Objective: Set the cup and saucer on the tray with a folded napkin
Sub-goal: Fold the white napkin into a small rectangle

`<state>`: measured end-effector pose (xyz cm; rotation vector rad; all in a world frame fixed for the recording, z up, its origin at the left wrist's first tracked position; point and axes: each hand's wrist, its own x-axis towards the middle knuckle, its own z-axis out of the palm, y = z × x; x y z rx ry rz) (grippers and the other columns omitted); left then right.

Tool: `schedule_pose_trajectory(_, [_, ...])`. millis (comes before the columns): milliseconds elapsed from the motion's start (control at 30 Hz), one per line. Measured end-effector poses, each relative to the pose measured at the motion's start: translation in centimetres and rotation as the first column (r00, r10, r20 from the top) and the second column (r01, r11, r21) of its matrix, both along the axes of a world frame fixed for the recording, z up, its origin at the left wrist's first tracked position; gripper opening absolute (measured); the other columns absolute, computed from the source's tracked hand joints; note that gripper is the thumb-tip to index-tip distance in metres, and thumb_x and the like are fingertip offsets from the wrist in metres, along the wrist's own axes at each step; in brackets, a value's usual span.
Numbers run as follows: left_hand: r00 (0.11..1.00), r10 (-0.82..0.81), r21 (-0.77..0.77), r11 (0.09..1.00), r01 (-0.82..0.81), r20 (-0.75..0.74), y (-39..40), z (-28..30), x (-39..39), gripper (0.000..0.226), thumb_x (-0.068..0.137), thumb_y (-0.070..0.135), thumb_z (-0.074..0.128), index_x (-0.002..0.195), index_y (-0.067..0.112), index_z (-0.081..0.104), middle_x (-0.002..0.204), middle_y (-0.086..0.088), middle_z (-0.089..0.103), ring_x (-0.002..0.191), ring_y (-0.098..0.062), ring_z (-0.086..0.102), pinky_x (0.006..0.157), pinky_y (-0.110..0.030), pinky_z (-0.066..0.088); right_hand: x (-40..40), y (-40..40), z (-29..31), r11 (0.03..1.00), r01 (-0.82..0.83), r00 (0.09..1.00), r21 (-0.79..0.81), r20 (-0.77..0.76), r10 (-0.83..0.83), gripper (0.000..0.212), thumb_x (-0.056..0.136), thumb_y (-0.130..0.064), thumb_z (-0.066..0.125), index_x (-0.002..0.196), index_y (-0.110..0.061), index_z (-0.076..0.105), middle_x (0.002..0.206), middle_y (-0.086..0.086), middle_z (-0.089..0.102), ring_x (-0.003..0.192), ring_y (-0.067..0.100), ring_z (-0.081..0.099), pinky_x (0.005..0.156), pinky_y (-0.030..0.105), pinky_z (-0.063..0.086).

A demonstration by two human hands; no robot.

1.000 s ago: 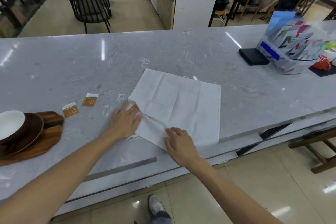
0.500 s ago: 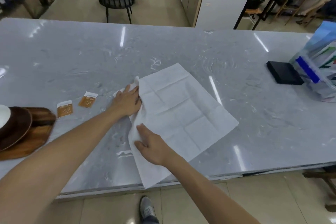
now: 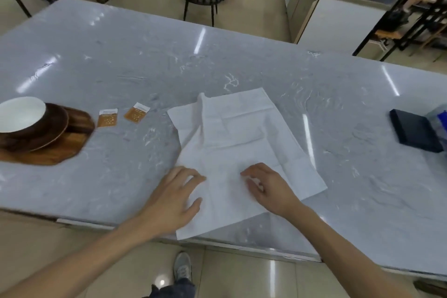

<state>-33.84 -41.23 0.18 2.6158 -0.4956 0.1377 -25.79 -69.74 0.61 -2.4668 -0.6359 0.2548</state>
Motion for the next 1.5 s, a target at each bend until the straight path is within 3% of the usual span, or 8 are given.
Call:
schedule_pose_trajectory(167, [0.957, -0.079, 0.190, 0.972, 0.136, -0.278, -0.8, -0.3, -3.7, 0.068, 0.087, 0.062, 0.057, 0.145, 0.031, 0.045, 0.129, 0.007, 0.046, 0.119, -0.010, 0.041, 0.099, -0.030, 0.045, 1.3, -9.0, -0.4, 0.946, 0.095, 0.989, -0.309, 0.137, -0.055, 0.040, 0.095, -0.040, 0.065, 0.127, -0.015, 0.067, 0.125, 0.005, 0.063, 0.110, 0.028, 0.063, 0.081, 0.036, 0.057])
schedule_pose_trajectory(367, [0.988, -0.044, 0.133, 0.989, 0.064, -0.150, 1.0, -1.0, -3.0, 0.041, 0.078, 0.001, 0.078, 0.118, 0.010, 0.073, 0.106, -0.007, 0.070, 0.095, -0.023, 0.067, 0.073, -0.029, 0.058, -1.2, -14.6, -2.2, 0.876, 0.116, 0.993, -0.468, 0.076, -0.091, 0.084, 0.087, -0.079, 0.040, 0.156, -0.032, 0.033, 0.164, 0.006, 0.031, 0.145, 0.028, 0.037, 0.114, 0.045, 0.041])
schedule_pose_trajectory(567, [0.984, 0.145, 0.034, 0.989, -0.142, -0.099, 1.2, -1.0, -4.4, 0.022, 0.089, 0.010, 0.064, 0.104, 0.015, 0.078, 0.094, 0.004, 0.070, 0.088, -0.016, 0.066, 0.071, -0.034, 0.058, -5.7, -17.0, -2.6, 0.875, 0.031, 0.990, -0.483, 0.132, 0.038, 0.097, 0.074, -0.094, 0.043, 0.155, -0.042, 0.032, 0.162, 0.005, 0.035, 0.142, 0.029, 0.041, 0.110, 0.047, 0.044])
schedule_pose_trajectory(800, [0.972, 0.232, -0.007, 0.973, -0.232, -0.034, 0.0, -1.0, -7.1, 0.038, 0.081, 0.027, 0.040, 0.087, 0.015, 0.076, 0.084, 0.003, 0.062, 0.080, -0.015, 0.057, 0.064, -0.034, 0.054, -10.7, -19.6, -3.2, 0.963, -0.086, 0.941, -0.256, 0.297, 0.163, 0.051, 0.079, -0.048, 0.080, 0.124, -0.027, 0.070, 0.122, -0.001, 0.067, 0.101, 0.020, 0.069, 0.070, 0.026, 0.060])
schedule_pose_trajectory(967, [0.966, 0.254, -0.028, 0.967, -0.255, -0.043, 0.1, -0.4, -8.9, 0.032, 0.081, 0.031, 0.045, 0.085, 0.020, 0.075, 0.085, 0.007, 0.060, 0.083, -0.014, 0.057, 0.074, -0.027, 0.049, -11.9, -21.0, -2.7, 0.986, -0.123, 0.939, -0.115, 0.309, 0.153, 0.030, 0.075, -0.006, 0.087, 0.102, -0.018, 0.081, 0.103, -0.003, 0.077, 0.093, 0.018, 0.075, 0.071, 0.027, 0.062])
schedule_pose_trajectory(1100, [0.951, 0.303, -0.136, 0.942, -0.308, -0.058, 0.7, 2.2, -9.1, 0.015, 0.087, 0.015, 0.062, 0.082, 0.022, 0.075, 0.089, 0.007, 0.065, 0.087, -0.008, 0.060, 0.081, -0.007, 0.040, -11.4, -21.5, 0.1, 0.990, 0.036, 0.975, 0.138, 0.212, -0.066, 0.015, 0.088, -0.019, 0.071, 0.100, -0.022, 0.080, 0.100, -0.015, 0.075, 0.093, 0.005, 0.072, 0.076, 0.020, 0.058])
schedule_pose_trajectory(1200, [0.946, 0.320, -0.223, 0.920, -0.322, -0.044, 1.0, 4.7, -8.5, 0.029, 0.085, -0.009, 0.069, 0.080, 0.019, 0.075, 0.088, 0.004, 0.069, 0.088, -0.006, 0.064, 0.081, -0.013, 0.047, -11.0, -21.5, 2.9, 0.941, 0.139, 0.970, 0.309, 0.149, -0.192, 0.013, 0.089, -0.025, 0.070, 0.098, -0.027, 0.079, 0.099, -0.019, 0.075, 0.092, 0.002, 0.071, 0.073, 0.012, 0.056])
schedule_pose_trajectory(1500, [0.892, 0.421, -0.655, 0.630, -0.416, -0.162, 2.8, 8.4, -4.0, 0.014, 0.088, 0.010, 0.074, 0.100, 0.017, 0.078, 0.097, 0.004, 0.079, 0.092, -0.007, 0.071, 0.086, -0.018, 0.056, -6.9, -20.4, 7.0, 0.684, 0.357, 0.914, 0.636, -0.086, -0.397, 0.013, 0.082, -0.032, 0.079, 0.094, -0.026, 0.078, 0.090, -0.001, 0.078, 0.078, 0.013, 0.074, 0.064, 0.023, 0.061])
